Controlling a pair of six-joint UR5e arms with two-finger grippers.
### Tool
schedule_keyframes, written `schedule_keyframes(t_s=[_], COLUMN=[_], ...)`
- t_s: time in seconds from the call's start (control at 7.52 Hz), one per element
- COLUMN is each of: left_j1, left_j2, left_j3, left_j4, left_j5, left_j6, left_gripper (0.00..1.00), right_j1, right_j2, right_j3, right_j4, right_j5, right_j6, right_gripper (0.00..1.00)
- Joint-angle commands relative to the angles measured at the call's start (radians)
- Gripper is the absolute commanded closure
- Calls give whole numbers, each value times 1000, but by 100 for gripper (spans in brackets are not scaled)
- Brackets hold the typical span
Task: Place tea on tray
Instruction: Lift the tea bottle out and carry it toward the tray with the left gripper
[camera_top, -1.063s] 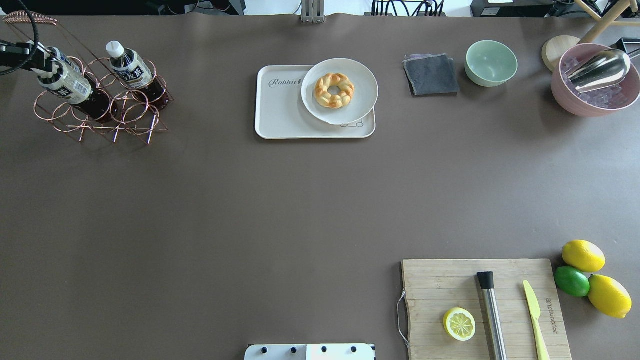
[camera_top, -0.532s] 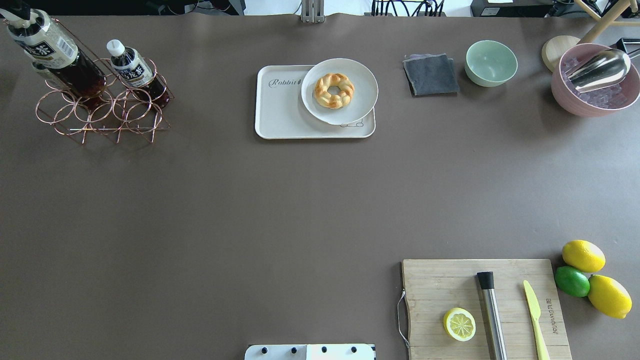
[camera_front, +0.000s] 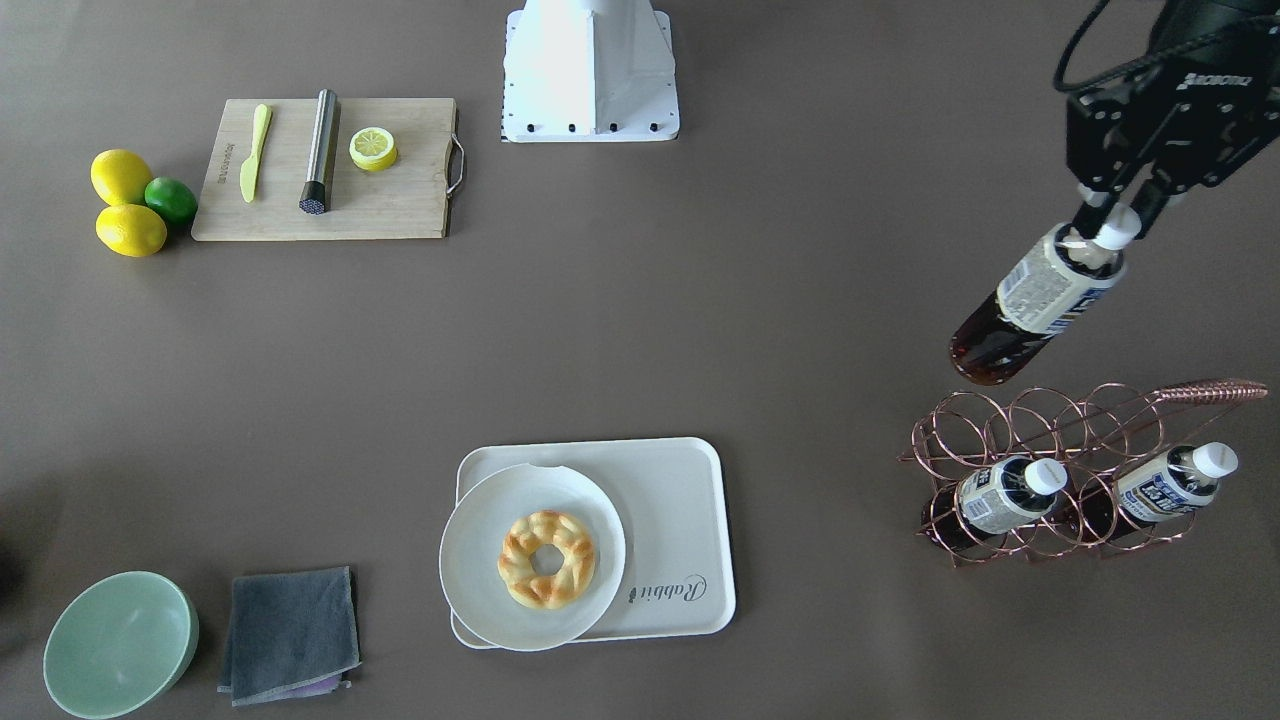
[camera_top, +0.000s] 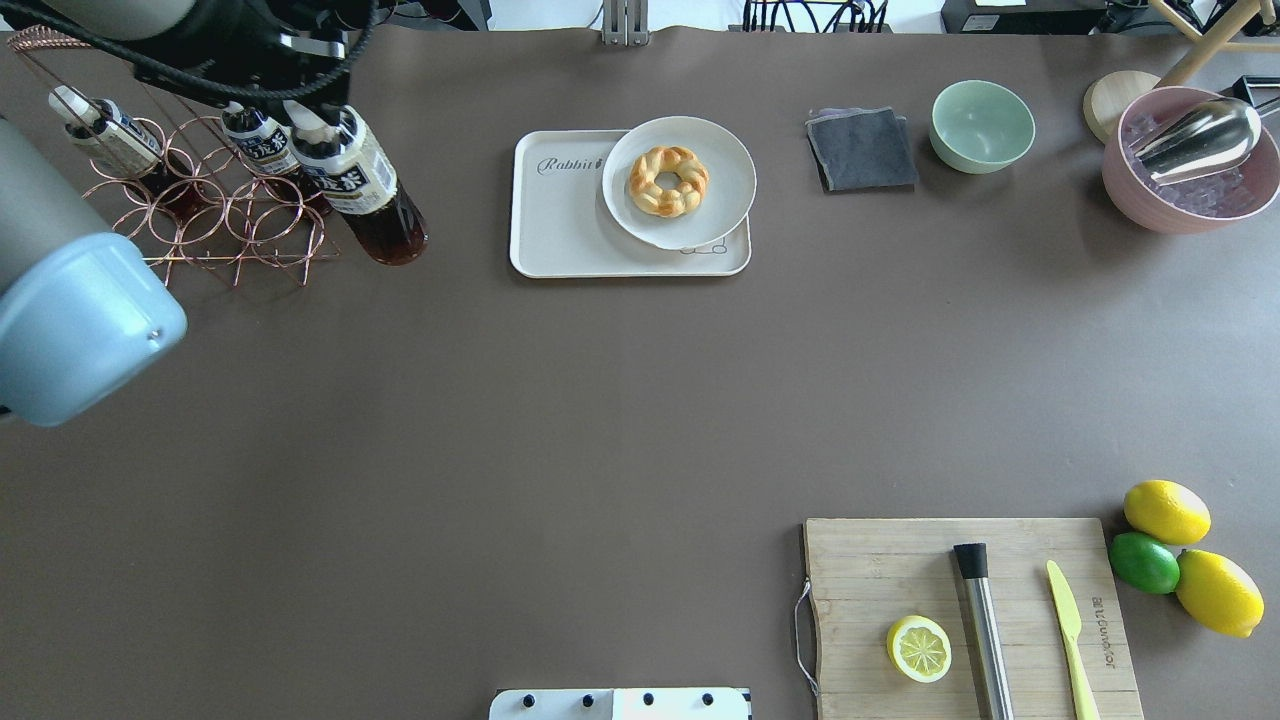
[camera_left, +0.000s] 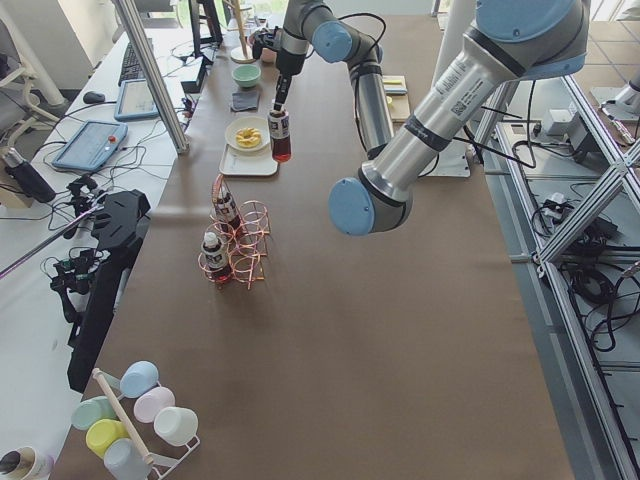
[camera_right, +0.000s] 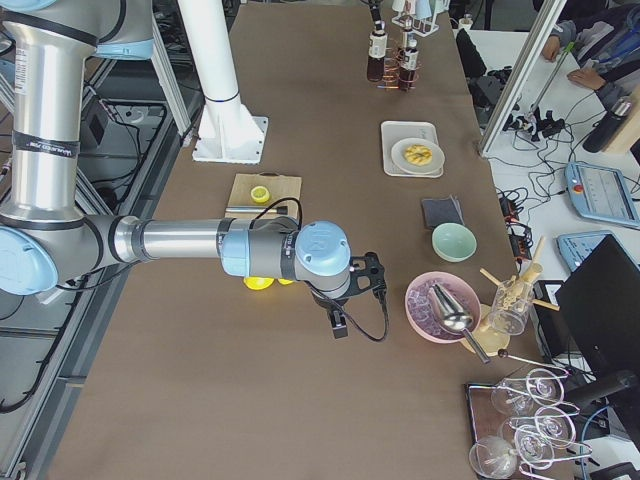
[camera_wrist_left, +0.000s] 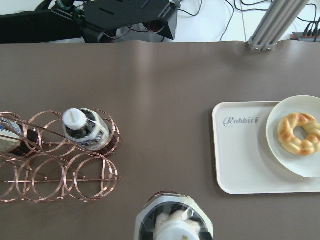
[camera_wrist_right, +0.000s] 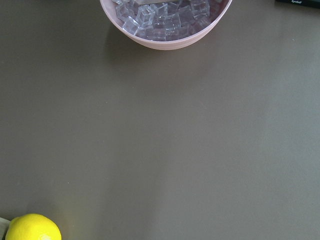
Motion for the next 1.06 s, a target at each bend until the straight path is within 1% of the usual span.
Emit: schedule_keyframes(t_s=[0.0, 0.13, 0.4, 0.53, 0.66, 0.93], left_j1=[271, 314, 391, 398, 402, 405], left_j2=[-181, -203, -200, -197, -198, -198], left_j3=[152, 224, 289, 327, 353, 347], left_j4=[-15, -71, -156, -200, -236, -233], left_j5=[169, 181, 249, 251, 251, 248], left_j6=[-166, -168, -171, -171, -173, -171], left_gripper=[100, 100, 100, 100, 100, 100], right_j1=[-3, -3, -3, -3, -3, -3], right_j2=[2, 2, 2, 2, 1, -2], right_j3=[-2, -2, -2, -2, -2, -2], right_j4=[0, 0, 0, 0, 0, 0], right_j5=[0, 0, 0, 0, 0, 0], right_j6=[0, 0, 0, 0, 0, 0], right_gripper=[0, 0, 0, 0, 0, 0])
